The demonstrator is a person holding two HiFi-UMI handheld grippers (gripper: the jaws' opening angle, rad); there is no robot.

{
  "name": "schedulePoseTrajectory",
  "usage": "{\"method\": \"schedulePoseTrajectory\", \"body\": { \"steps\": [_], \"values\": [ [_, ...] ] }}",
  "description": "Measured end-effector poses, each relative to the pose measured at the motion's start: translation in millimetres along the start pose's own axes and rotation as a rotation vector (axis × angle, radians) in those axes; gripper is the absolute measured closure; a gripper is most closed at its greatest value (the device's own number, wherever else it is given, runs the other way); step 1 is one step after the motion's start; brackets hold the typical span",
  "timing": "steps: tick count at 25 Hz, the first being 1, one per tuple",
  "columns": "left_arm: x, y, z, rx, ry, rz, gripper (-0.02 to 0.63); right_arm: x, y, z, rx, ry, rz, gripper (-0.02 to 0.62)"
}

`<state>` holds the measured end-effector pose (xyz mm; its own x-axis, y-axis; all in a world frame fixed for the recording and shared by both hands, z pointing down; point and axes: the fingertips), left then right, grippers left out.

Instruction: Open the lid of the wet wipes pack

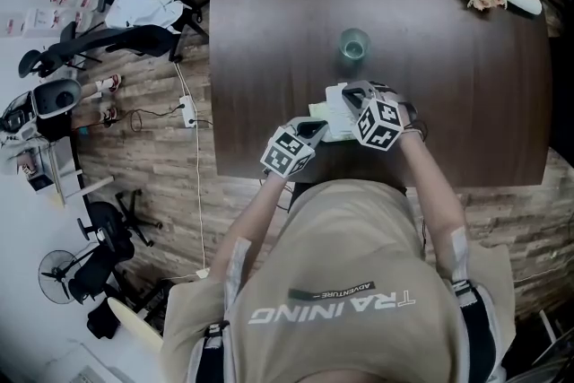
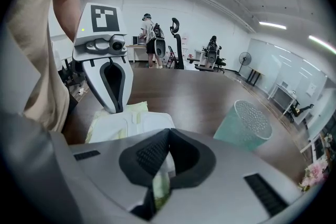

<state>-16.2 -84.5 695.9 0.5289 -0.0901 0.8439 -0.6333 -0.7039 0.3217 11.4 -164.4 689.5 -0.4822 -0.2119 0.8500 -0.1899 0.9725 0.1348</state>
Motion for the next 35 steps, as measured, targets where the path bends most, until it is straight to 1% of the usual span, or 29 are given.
{"method": "schedulePoseTrajectory", "body": {
  "steps": [5,9,14,17,19,21,24,28,31,33,35],
  "values": [
    [-1,1,-1,-0.008,0.001,0.002,0.597,4,2,2,-0.061,0.044,-0.005,0.581],
    [0,1,-1,-0.007,0.007,0.004,0.597,6,2,0,-0.057,0.049,-0.001,0.581],
    [0,2,0,-0.003,0.002,0.001,0.597,6,-1,1,-0.054,0.06,-0.03,0.581],
    [0,1,0,-0.006,-0.008,0.006,0.597,5,1,2,-0.073,0.069,-0.043,0.581],
    [-1,0,-3,-0.003,-0.009,0.01,0.597,-1,3,6,-0.09,0.062,-0.064,0.581],
    [-2,-1,-4,0.002,-0.01,0.01,0.597,-13,4,11,-0.081,0.038,-0.091,0.581],
    [-4,-1,-3,0.006,-0.029,0.006,0.597,-33,2,13,-0.037,0.0,-0.129,0.581],
    [-4,5,0,0.005,-0.052,0.006,0.597,-51,-5,8,0.078,-0.061,-0.155,0.581],
    [-2,2,0,0.006,-0.05,0.013,0.597,-62,-2,1,0.199,-0.109,-0.123,0.581],
    [-3,-1,-2,-0.029,-0.07,-0.004,0.597,-71,4,0,0.269,-0.136,-0.099,0.581],
    [-5,0,-3,-0.074,-0.095,-0.033,0.597,-79,7,1,0.317,-0.16,-0.094,0.581]
  ]
}}
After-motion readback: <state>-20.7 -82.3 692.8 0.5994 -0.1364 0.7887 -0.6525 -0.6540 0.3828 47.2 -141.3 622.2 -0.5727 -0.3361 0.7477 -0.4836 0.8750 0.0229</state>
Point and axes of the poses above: the fingertips, and each gripper's own axes: x forward along the fingers, y to its left, z out of its top, and after that the axes turned 12 degrees about y, right-handed
